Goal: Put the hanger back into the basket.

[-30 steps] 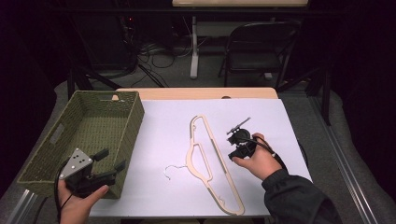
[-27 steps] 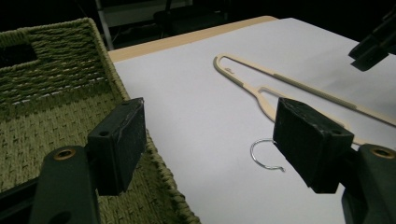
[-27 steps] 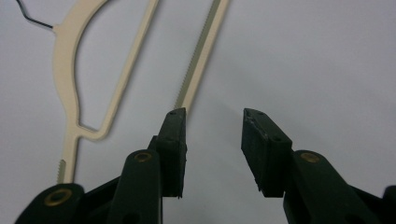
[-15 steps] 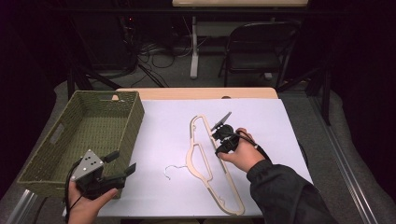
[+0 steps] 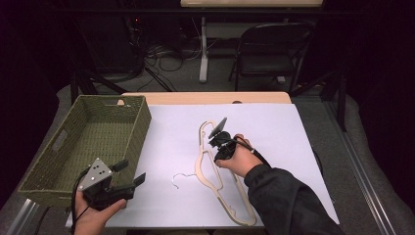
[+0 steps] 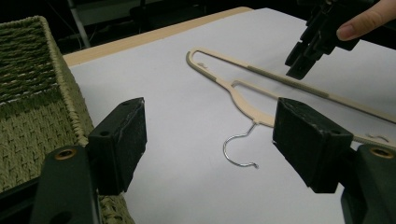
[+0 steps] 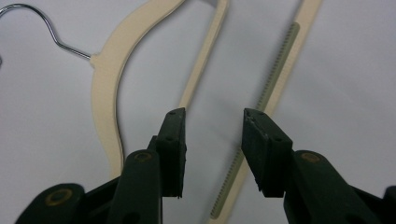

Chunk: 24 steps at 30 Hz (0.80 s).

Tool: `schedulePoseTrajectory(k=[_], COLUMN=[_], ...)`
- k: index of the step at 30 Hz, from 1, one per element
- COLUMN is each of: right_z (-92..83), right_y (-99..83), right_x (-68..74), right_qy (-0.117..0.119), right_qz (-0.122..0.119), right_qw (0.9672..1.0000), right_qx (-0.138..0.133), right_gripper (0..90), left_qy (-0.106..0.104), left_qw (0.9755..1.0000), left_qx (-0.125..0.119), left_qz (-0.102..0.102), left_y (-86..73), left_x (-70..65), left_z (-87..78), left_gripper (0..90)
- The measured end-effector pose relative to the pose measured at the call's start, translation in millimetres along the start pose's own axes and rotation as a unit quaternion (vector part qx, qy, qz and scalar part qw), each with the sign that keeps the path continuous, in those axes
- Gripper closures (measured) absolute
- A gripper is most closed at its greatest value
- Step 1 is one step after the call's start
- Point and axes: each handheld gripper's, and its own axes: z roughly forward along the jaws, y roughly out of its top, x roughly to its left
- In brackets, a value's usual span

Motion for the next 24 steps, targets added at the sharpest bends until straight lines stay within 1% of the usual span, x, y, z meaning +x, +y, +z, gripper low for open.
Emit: schedulePoseTrajectory(k=[1, 2, 3, 4, 5, 6, 7, 8, 9, 10, 11, 12, 13, 14, 15, 16, 17, 18, 19, 20, 21, 22, 23, 24], right_z=[-1.2, 4.8, 0.4, 4.6, 3.7, 4.5, 6.1, 6.3, 7.6, 12.2, 10.4, 10.5, 12.8, 12.9, 14.0, 15.6, 16.8, 18.6, 18.3, 21.9, 20.8, 22.8, 24.3, 24.6], right_y=[1.6, 0.5, 3.6, 3.0, 4.7, 5.2, 5.7, 6.4, 6.7, 5.8, 7.3, 8.3, 8.2, 9.1, 9.7, 10.0, 10.6, 10.7, 11.7, 10.7, 12.4, 12.2, 12.3, 13.1], right_x=[0.6, 3.5, 3.6, 5.3, 5.7, 6.2, 6.5, 7.1, 7.6, 8.2, 8.2, 8.3, 8.6, 9.0, 9.1, 9.9, 9.2, 9.4, 9.6, 9.5, 8.9, 8.3, 8.8, 8.2], right_qy=[0.001, 0.004, 0.006, 0.001, 0.005, 0.004, 0.01, 0.006, 0.005, 0.004, 0.009, 0.008, 0.012, 0.008, 0.01, 0.006, 0.009, 0.006, 0.003, 0.007, 0.004, 0.011, 0.008, 0.014], right_qz=[-0.006, 0.002, -0.006, -0.004, -0.006, -0.005, -0.003, -0.005, -0.003, -0.002, -0.001, -0.003, -0.001, -0.005, -0.005, -0.002, -0.003, -0.002, 0.001, 0.006, 0.003, 0.007, 0.012, 0.013], right_qw=[0.9998, 0.9999, 0.9996, 1.0, 0.9997, 0.9998, 0.9998, 0.9997, 0.9998, 1.0, 0.9997, 0.9995, 0.9997, 0.9994, 0.9992, 0.9992, 0.999, 0.9992, 0.9985, 0.9992, 0.9982, 0.9985, 0.9984, 0.9979], right_qx=[0.019, -0.014, 0.026, 0.007, 0.021, 0.021, 0.017, 0.023, 0.021, -0.001, 0.021, 0.031, 0.023, 0.034, 0.038, 0.04, 0.044, 0.041, 0.055, 0.039, 0.059, 0.054, 0.054, 0.061], right_gripper=[60.6, 60.6, 60.7, 60.7, 60.7, 60.8, 60.8, 60.8, 60.8, 61.0, 61.3, 61.3, 61.6, 62.7, 62.8, 62.9, 63.0, 63.2, 63.5, 63.5, 63.5, 63.8, 63.9, 64.1], left_qy=[-0.001, -0.001, 0.0, -0.001, -0.001, -0.001, -0.002, -0.002, -0.002, -0.002, -0.003, -0.002, -0.003, -0.003, -0.004, -0.004, -0.003, -0.003, -0.004, -0.003, -0.003, -0.004, -0.004, -0.004], left_qw=[1.0, 1.0, 1.0, 1.0, 1.0, 1.0, 1.0, 1.0, 1.0, 1.0, 1.0, 1.0, 1.0, 1.0, 1.0, 1.0, 1.0, 1.0, 1.0, 1.0, 1.0, 1.0, 1.0, 1.0], left_qx=[0.0, 0.0, 0.0, 0.0, 0.001, 0.001, 0.001, 0.001, 0.002, 0.002, 0.002, 0.003, 0.003, 0.004, 0.004, 0.004, 0.004, 0.004, 0.003, 0.004, 0.004, 0.004, 0.004, 0.005], left_qz=[-0.001, -0.001, -0.001, -0.001, -0.001, -0.001, -0.001, -0.002, -0.002, -0.002, -0.002, -0.002, -0.001, 0.0, 0.0, -0.001, -0.001, -0.001, -0.001, -0.001, -0.001, -0.002, -0.001, -0.001], left_y=[-0.2, -0.4, -0.5, -0.6, -0.7, -0.8, -0.9, -1.0, -1.1, -1.1, -1.1, -1.2, -1.4, -1.5, -1.6, -1.6, -1.7, -1.7, -1.7, -1.8, -1.8, -1.9, -1.9, -2.0], left_x=[0.0, 0.1, 0.2, 0.4, 0.5, 0.5, 0.4, 0.3, 0.2, 0.1, 0.1, -0.1, -0.3, -0.4, -0.3, -0.1, 0.0, 0.0, 0.0, 0.1, 0.1, 0.1, 0.1, 0.0], left_z=[0.1, 0.4, 0.6, 0.9, 1.0, 1.3, 1.5, 1.6, 1.8, 2.1, 2.4, 2.7, 3.0, 3.1, 3.2, 3.3, 3.3, 3.3, 3.3, 3.3, 3.4, 3.6, 3.7, 3.8], left_gripper=[26.0, 26.1, 26.0, 26.0, 26.0, 26.1, 26.1, 26.1, 26.1, 26.1, 26.1, 26.1, 26.1, 26.1, 26.1, 26.1, 26.1, 26.0, 26.1, 26.1, 26.1, 26.1, 26.1, 26.1])
